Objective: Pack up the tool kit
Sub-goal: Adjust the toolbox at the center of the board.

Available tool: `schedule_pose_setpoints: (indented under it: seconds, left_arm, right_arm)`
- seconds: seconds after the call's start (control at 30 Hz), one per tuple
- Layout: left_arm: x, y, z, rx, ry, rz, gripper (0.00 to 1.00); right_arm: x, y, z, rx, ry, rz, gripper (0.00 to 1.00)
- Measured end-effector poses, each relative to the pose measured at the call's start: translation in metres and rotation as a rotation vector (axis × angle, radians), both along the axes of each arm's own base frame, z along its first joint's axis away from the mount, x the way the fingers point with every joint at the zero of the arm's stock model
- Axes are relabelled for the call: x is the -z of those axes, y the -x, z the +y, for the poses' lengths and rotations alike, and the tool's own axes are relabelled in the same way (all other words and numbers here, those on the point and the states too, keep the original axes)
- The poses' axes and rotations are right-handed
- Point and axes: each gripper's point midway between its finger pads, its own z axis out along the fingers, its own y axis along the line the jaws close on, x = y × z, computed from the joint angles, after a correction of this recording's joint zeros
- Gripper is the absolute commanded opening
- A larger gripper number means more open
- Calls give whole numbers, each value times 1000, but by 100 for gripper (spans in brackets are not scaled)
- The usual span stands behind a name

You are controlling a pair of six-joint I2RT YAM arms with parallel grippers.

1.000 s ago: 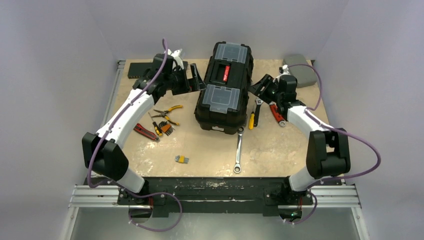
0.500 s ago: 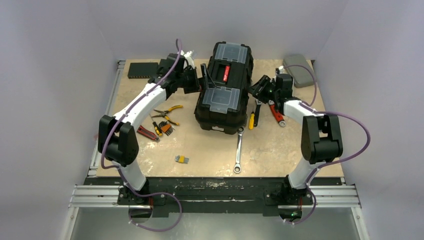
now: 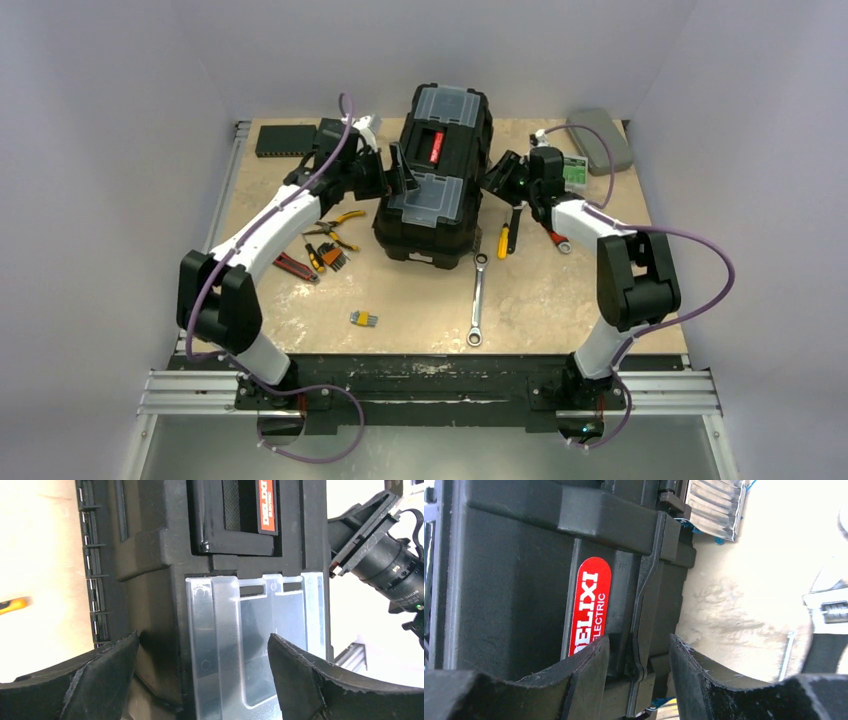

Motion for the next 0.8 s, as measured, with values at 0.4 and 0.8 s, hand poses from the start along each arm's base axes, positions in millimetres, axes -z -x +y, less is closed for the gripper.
schedule_pose_setpoints:
  seconds: [0.4,0.8]
  left_arm:
    - [-13,11,48,-153,-138,-69,95]
    - [-35,22,72,-252,-234,-194,96]
  right_arm:
    - [0,26,50,-105,11,2,48]
    - [-21,76,50,-179,69,-29,50]
